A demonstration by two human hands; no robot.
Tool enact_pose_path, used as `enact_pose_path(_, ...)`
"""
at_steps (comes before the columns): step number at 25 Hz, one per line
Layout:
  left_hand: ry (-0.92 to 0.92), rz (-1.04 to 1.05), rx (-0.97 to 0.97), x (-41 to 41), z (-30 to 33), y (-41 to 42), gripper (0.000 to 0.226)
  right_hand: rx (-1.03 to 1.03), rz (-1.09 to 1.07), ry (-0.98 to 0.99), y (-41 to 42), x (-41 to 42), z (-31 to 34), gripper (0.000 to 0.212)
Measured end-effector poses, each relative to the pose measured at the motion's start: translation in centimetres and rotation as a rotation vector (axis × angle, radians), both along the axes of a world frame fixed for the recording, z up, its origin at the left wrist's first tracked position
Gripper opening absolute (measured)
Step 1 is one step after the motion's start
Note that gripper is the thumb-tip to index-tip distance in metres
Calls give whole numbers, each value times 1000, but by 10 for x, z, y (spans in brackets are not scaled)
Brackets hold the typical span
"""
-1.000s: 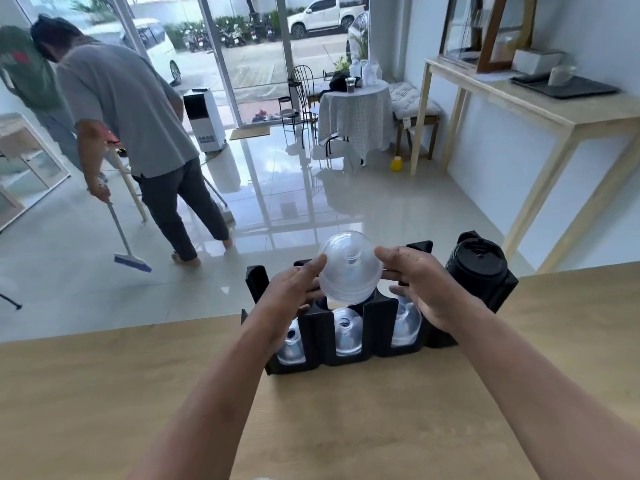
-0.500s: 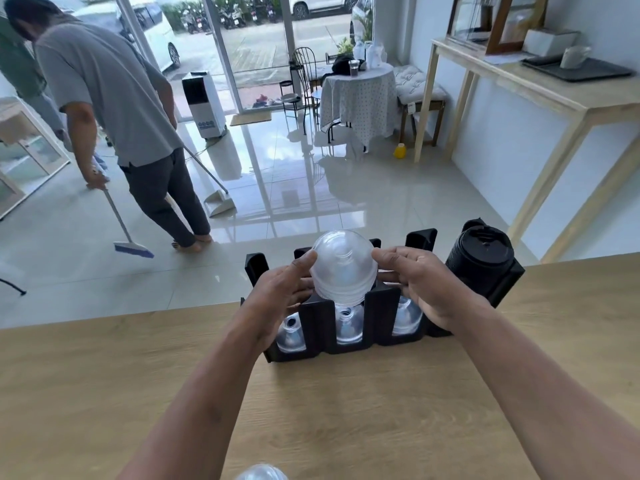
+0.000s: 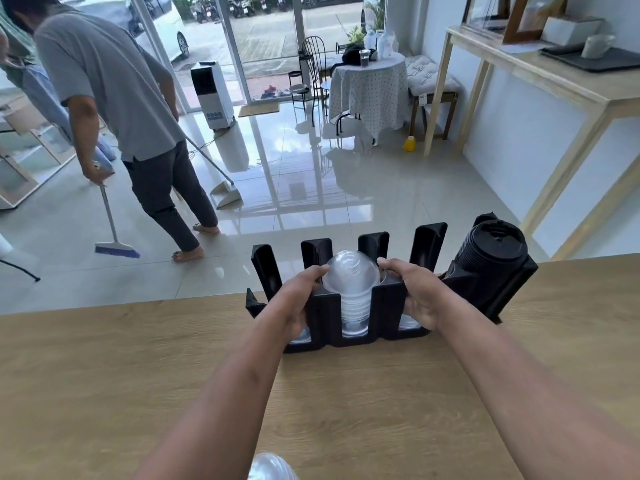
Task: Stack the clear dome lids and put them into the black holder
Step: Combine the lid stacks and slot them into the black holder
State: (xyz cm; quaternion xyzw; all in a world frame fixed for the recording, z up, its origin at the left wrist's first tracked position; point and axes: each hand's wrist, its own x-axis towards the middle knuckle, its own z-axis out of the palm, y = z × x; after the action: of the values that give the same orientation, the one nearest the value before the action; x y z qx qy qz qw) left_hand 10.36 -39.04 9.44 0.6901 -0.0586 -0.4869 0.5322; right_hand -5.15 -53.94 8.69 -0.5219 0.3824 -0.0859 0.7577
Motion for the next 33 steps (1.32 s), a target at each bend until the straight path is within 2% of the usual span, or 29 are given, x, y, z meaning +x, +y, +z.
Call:
enact_pose_path(3, 64, 32, 22, 2, -6, 2, 45, 45, -42, 21, -4, 0, -8, 46)
enact_pose_path(6, 67, 83, 4, -2, -4, 7, 49, -51, -64, 68, 1, -3, -4, 55)
enact_pose_path(8, 7, 94, -12, -15, 6, 20, 50, -219, -109, 64, 11, -12, 7, 61)
enact_pose_path(11, -163, 20, -68, -39, 26, 73, 42, -577, -188, -47, 51, -43, 27, 48)
enact_pose_path(12, -245, -33, -87, -46, 29, 98, 35, -643, -228, -91, 71, -58, 29, 46)
enact_pose_path(13, -328, -71, -95, -50, 31, 123, 39, -670, -251, -124, 92, -72, 26, 42)
enact_pose_path(15, -420, 0, -69, -54, 28, 179, 33, -619, -184, -114, 143, -93, 8, 35)
enact_pose_path(17, -420, 152, -3, -55, 15, 224, 23, -461, -34, -8, 194, -104, -13, 37)
enact_pose_path(19, -356, 196, 119, -61, -3, 254, 22, -267, 110, 134, 236, -105, -28, 59)
enact_pose_path(21, -269, 62, 203, -73, -20, 268, 43, -104, 183, 247, 260, -96, -35, 92)
enact_pose_path(23, -152, -54, 205, -87, -33, 275, 59, 43, 209, 305, 271, -86, -40, 103)
enact_pose_path(25, -69, -67, 149, -98, -42, 279, 57, 144, 231, 305, 276, -79, -47, 95)
enact_pose_path(29, 57, 14, 21, -114, -54, 290, 47, 147, 272, 193, 290, -77, -59, 53)
enact_pose_path(31, 67, 87, -45, -122, -62, 295, 55, 119, 263, 79, 295, -78, -64, 47)
enact_pose_path(33, 72, 168, -140, -128, -71, 298, 59, 68, 228, 12, 297, -78, -69, 56)
